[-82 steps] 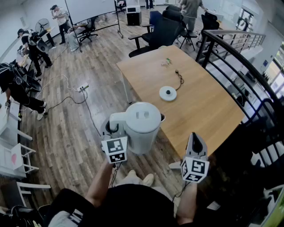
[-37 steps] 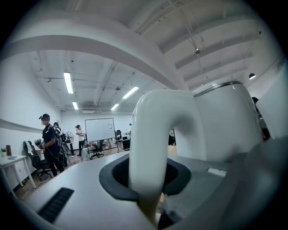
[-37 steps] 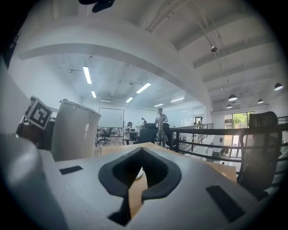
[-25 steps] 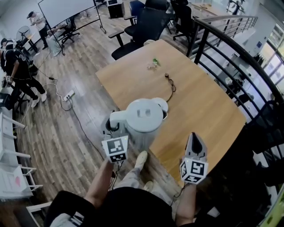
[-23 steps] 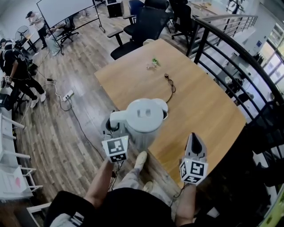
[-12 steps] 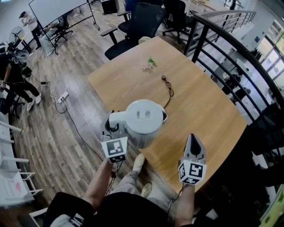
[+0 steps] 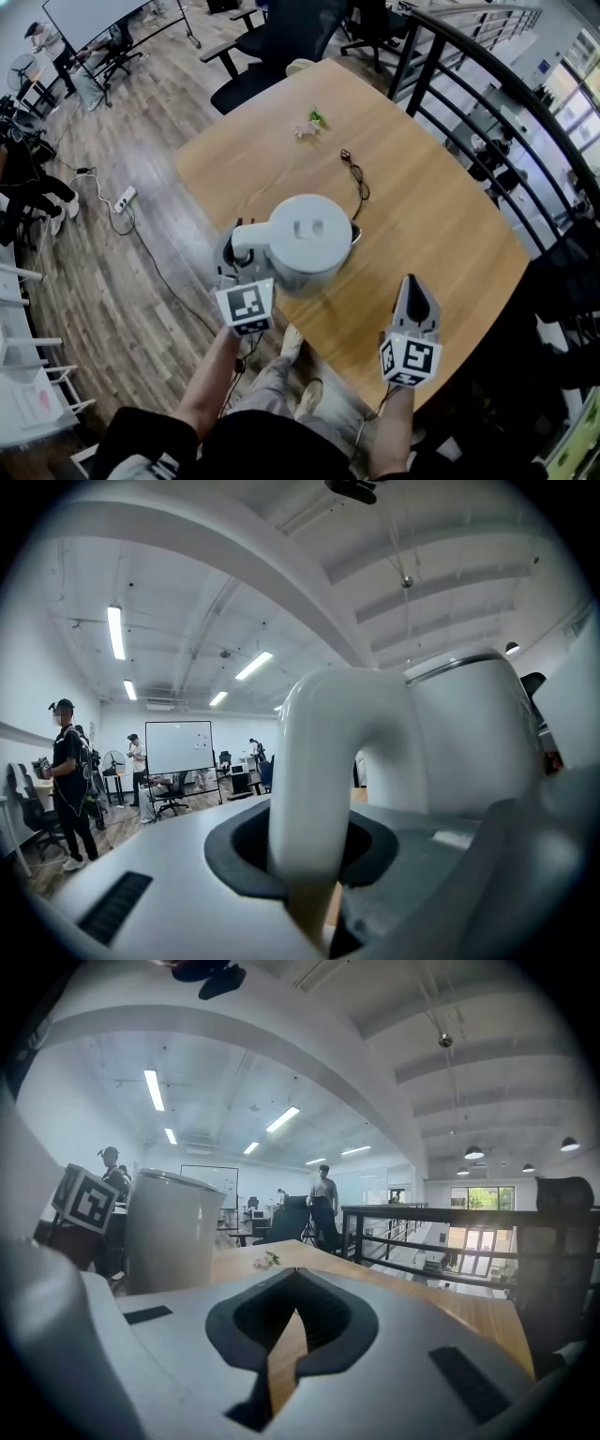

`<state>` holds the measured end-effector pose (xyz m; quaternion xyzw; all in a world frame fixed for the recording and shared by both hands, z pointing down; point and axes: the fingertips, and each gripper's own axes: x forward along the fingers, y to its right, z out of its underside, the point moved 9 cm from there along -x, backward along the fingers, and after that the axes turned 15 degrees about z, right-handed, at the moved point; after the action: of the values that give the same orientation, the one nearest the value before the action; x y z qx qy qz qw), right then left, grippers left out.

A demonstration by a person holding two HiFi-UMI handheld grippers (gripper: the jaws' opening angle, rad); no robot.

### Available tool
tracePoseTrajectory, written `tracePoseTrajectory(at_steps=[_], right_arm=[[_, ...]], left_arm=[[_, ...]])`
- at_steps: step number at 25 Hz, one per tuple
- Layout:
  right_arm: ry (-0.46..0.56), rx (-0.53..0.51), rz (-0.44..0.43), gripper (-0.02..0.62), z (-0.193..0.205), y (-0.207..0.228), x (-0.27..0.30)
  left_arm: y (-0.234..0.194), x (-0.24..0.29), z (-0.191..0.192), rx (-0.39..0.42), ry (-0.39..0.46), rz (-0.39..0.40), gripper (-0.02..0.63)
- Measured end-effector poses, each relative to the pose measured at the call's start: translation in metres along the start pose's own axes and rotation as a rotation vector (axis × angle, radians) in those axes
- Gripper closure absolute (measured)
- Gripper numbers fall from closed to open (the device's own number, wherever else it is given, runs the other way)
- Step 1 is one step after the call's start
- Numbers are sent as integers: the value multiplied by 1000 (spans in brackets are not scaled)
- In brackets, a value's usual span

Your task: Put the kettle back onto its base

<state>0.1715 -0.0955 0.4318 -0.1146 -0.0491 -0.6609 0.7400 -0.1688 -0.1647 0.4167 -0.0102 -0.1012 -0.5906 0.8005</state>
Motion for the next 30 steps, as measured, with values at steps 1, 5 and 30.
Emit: tracePoseTrajectory(at_steps=[1, 5, 30], right_arm=[[0, 1, 4, 597, 0, 0, 4], [-18, -10, 26, 597, 2, -1, 17], [-69, 6, 99, 597, 46, -1, 64]], left_arm=[[-1, 6, 1, 0, 1, 2, 532], [-5, 27, 5, 6, 9, 20, 532], [2, 112, 41, 3, 28, 94, 529]])
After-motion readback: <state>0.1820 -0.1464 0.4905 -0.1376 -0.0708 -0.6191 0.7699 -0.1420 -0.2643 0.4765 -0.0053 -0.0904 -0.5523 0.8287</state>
